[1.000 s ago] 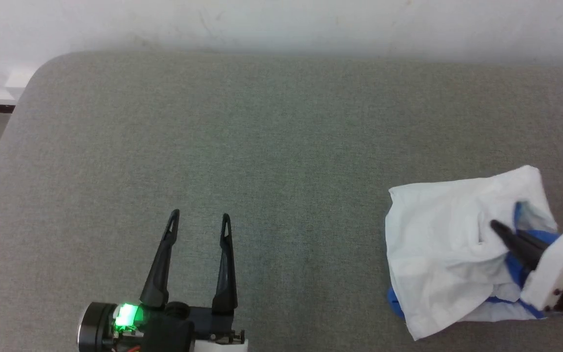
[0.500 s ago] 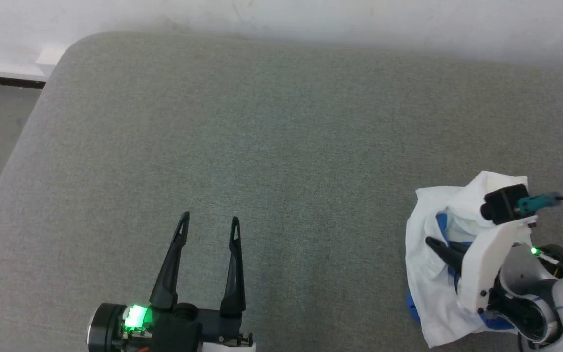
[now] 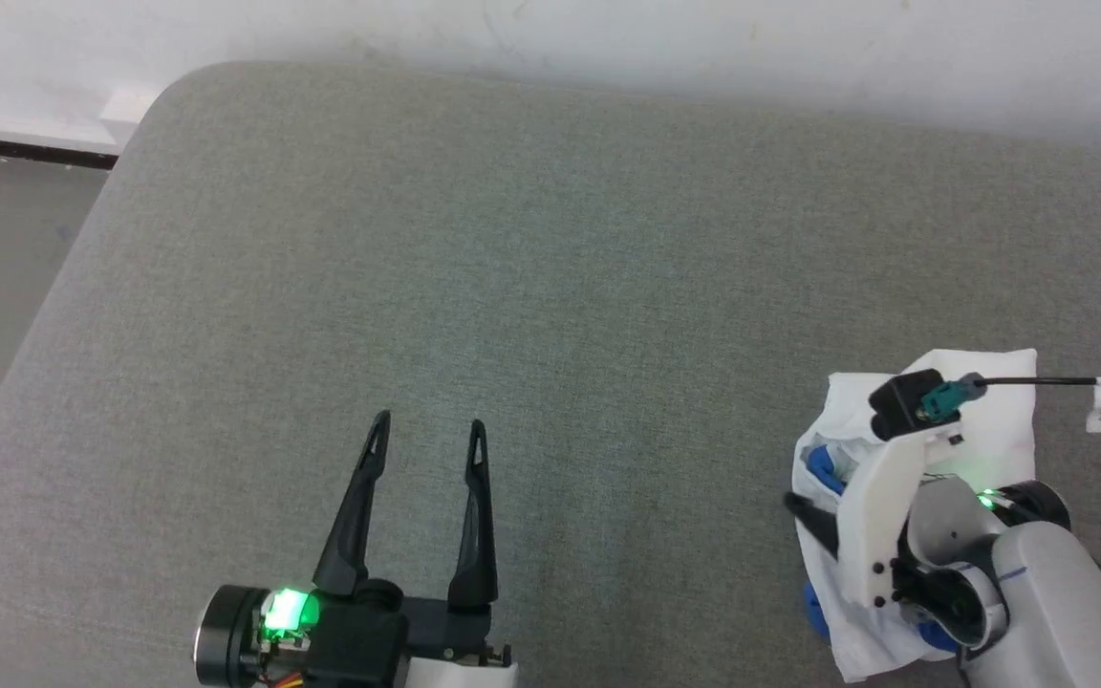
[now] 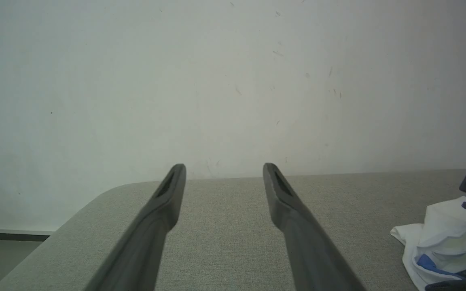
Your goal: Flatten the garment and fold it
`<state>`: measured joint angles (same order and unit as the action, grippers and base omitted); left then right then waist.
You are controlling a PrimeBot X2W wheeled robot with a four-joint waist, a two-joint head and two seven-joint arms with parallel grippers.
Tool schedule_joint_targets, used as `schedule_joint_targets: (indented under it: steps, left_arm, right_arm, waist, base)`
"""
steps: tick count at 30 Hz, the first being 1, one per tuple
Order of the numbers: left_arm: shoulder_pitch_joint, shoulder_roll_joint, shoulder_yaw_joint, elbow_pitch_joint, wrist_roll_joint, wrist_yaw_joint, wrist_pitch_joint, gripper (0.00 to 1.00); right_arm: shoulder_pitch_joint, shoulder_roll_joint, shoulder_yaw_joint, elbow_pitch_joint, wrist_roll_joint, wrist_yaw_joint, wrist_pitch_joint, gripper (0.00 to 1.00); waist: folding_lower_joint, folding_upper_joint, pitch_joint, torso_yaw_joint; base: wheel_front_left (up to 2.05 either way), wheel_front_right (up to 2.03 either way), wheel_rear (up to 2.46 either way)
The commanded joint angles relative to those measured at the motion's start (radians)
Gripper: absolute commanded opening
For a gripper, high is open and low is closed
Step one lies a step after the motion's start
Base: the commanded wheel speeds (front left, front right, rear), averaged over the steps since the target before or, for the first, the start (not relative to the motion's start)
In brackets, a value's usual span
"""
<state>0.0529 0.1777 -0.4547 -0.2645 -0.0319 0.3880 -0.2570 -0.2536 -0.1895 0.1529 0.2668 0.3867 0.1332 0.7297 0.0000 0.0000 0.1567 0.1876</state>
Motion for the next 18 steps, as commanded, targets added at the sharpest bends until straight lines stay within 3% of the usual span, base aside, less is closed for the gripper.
schedule_joint_targets:
  steps: [1,5,10,15,18]
  left_arm:
    - [-0.012,-0.004,0.003,0.008,-0.005,-0.005,-0.005,1.00]
    - [-0.005,-0.003,0.012,0.013,-0.011,-0.011,-0.005,1.00]
    - [0.005,0.004,0.027,0.009,-0.012,-0.016,-0.005,1.00]
    - [0.010,0.007,0.035,-0.007,-0.003,-0.016,-0.005,1.00]
    - [0.008,0.004,0.034,-0.016,0.007,-0.012,-0.005,1.00]
  right_arm:
    - [-0.001,0.008,-0.002,0.022,-0.002,-0.002,0.006,1.00]
    - [-0.010,-0.001,0.013,-0.027,0.054,-0.002,0.006,1.00]
    - [0.035,-0.083,-0.008,-0.222,0.181,-0.002,0.003,1.00]
    - [0.139,-0.164,-0.215,-0.412,0.249,-0.002,-0.007,1.00]
    - [0.202,-0.165,-0.348,-0.460,0.257,-0.002,-0.017,1.00]
  waist:
    - [0.0000,0.0000,-0.005,-0.007]
    - [0.0000,0.0000,-0.021,-0.031]
    - [0.0000,0.0000,-0.036,-0.064]
    - [0.0000,0.0000,-0.018,-0.086]
    - [0.0000,0.0000,0.005,-0.096]
  base:
    - [0.00,0.00,0.00]
    - [0.00,0.00,0.00]
    - [0.00,0.00,0.00]
    - [0.00,0.00,0.00]
    - [0.00,0.00,0.00]
